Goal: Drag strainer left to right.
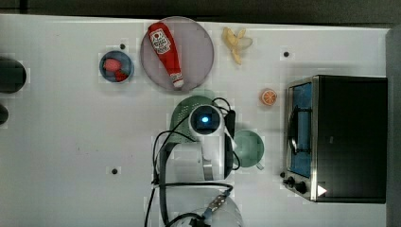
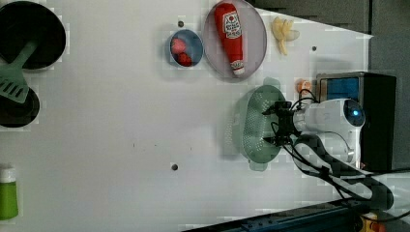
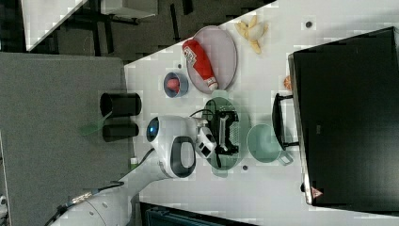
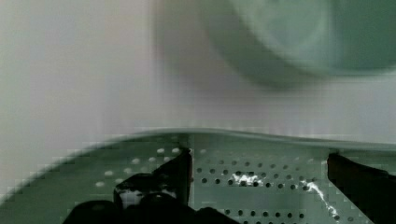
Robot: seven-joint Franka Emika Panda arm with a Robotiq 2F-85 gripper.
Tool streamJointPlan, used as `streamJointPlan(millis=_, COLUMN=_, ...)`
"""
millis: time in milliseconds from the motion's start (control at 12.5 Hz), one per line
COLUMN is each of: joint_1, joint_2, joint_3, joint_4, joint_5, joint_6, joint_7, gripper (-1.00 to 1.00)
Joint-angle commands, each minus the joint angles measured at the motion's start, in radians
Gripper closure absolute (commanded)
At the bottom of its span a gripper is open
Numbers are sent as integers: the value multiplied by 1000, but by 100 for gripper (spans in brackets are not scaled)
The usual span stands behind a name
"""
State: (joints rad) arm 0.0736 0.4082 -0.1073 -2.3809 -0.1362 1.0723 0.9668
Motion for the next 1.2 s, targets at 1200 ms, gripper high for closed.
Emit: streamJointPlan(millis=1200, joint_1=7, joint_2=-540, joint_3=35, joint_4=131, joint_5=40, joint_6=-514, joint_7=-580, gripper=-100)
